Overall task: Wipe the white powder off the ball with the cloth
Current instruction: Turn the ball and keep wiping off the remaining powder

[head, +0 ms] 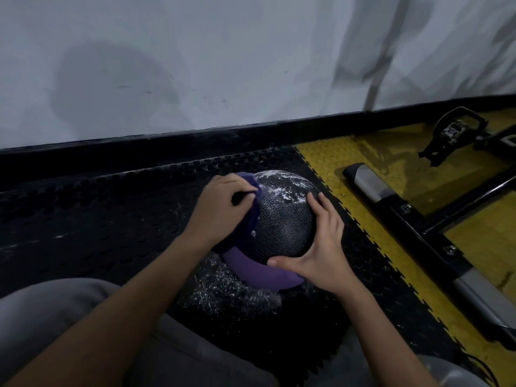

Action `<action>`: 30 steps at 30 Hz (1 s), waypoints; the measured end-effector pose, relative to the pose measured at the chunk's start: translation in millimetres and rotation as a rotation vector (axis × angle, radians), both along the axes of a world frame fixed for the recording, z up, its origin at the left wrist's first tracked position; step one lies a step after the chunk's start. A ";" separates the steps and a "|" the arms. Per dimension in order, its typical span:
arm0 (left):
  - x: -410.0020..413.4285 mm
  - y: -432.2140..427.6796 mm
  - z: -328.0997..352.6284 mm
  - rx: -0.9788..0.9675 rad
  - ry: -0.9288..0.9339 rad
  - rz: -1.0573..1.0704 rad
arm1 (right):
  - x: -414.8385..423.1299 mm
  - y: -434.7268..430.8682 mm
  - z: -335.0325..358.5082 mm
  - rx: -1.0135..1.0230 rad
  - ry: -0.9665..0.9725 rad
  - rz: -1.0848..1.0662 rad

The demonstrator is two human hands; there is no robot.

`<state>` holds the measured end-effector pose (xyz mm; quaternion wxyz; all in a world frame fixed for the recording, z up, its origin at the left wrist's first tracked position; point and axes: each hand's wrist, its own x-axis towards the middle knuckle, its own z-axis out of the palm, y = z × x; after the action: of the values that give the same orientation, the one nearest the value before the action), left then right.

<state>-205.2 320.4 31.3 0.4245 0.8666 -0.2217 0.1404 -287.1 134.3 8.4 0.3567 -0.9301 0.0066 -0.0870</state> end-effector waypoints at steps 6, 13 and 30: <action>-23.9 -9.4 -3.4 0.026 -0.101 -0.193 | -1.0 -2.2 -1.1 -0.010 -0.022 -0.007; 1.0 -6.8 -3.8 -0.031 0.054 0.095 | 1.9 -2.7 2.1 0.034 0.021 -0.032; -13.0 -15.6 -1.5 -0.056 -0.059 -0.100 | 1.8 -2.2 3.6 -0.017 0.021 -0.014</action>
<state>-218.3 304.8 29.8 0.4483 0.8377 -0.2731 0.1506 -285.3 132.1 12.0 0.3483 -0.9338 0.0163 -0.0799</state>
